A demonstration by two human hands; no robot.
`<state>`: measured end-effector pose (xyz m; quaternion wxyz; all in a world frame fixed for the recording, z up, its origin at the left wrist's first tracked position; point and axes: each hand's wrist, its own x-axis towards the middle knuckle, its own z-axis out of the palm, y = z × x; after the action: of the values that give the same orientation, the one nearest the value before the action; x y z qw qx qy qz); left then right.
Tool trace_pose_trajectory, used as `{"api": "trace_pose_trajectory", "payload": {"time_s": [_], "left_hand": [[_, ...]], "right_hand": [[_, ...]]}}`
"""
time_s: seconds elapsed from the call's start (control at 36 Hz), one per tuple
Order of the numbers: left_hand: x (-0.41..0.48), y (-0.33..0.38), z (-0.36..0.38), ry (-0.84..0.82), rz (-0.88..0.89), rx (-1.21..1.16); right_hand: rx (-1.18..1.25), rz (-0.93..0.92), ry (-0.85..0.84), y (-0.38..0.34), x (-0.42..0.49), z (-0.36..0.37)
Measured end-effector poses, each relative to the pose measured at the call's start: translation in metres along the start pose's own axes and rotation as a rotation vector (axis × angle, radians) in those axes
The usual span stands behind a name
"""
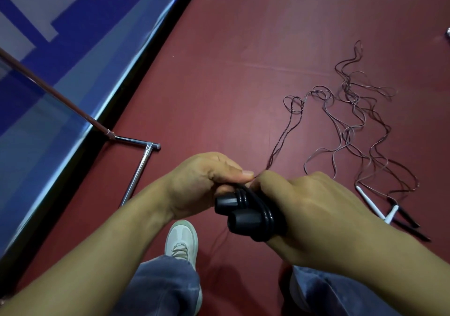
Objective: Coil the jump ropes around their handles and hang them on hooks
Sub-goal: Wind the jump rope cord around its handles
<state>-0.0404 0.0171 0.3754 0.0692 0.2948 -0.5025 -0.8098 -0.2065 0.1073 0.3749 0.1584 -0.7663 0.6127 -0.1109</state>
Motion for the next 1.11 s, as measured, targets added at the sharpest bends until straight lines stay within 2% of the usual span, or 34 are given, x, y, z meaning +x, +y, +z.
{"api": "trace_pose_trajectory", "payload": {"time_s": [0.03, 0.17, 0.28, 0.33, 0.42, 0.5, 0.56, 0.67, 0.78, 0.86, 0.97, 1.03, 1.11], "left_hand": [[0.000, -0.001, 0.002, -0.018, 0.003, -0.008], [-0.001, -0.005, 0.011, -0.079, 0.044, -0.178], [-0.001, -0.007, 0.015, -0.042, 0.046, -0.233], [0.000, -0.009, 0.016, 0.005, 0.064, -0.194], [0.001, -0.012, 0.020, 0.063, 0.111, -0.166], [-0.003, -0.006, 0.024, 0.097, 0.156, -0.114], [-0.008, 0.001, 0.026, 0.115, 0.156, -0.048], [-0.011, 0.006, 0.031, 0.282, 0.120, 0.293], [-0.010, 0.009, 0.031, 0.480, 0.185, 0.589], [-0.012, 0.014, 0.028, 0.532, 0.230, 0.737], [-0.016, 0.023, 0.026, 0.546, 0.294, 0.945], [-0.017, 0.026, 0.027, 0.552, 0.236, 0.868], [-0.017, 0.029, 0.027, 0.506, 0.170, 0.616]], "right_hand": [[0.006, -0.014, -0.036, -0.004, -0.002, -0.007], [-0.004, -0.250, 0.151, -0.014, -0.019, -0.037], [0.006, -0.191, 0.179, -0.007, -0.017, -0.034], [0.173, -0.101, 0.152, -0.007, -0.018, -0.035], [0.481, 0.065, 0.197, -0.001, -0.012, -0.031], [0.647, 0.201, 0.277, -0.001, -0.003, -0.032], [0.809, 0.324, 0.250, 0.002, 0.002, -0.035], [1.339, 0.594, 0.144, 0.009, 0.005, -0.044], [1.585, 0.657, 0.044, 0.008, 0.005, -0.046], [1.602, 0.699, 0.009, 0.012, 0.007, -0.045], [1.457, 0.718, -0.034, 0.012, 0.010, -0.039], [1.388, 0.708, -0.057, 0.011, 0.011, -0.036], [1.293, 0.670, -0.087, 0.012, 0.010, -0.035]]}}
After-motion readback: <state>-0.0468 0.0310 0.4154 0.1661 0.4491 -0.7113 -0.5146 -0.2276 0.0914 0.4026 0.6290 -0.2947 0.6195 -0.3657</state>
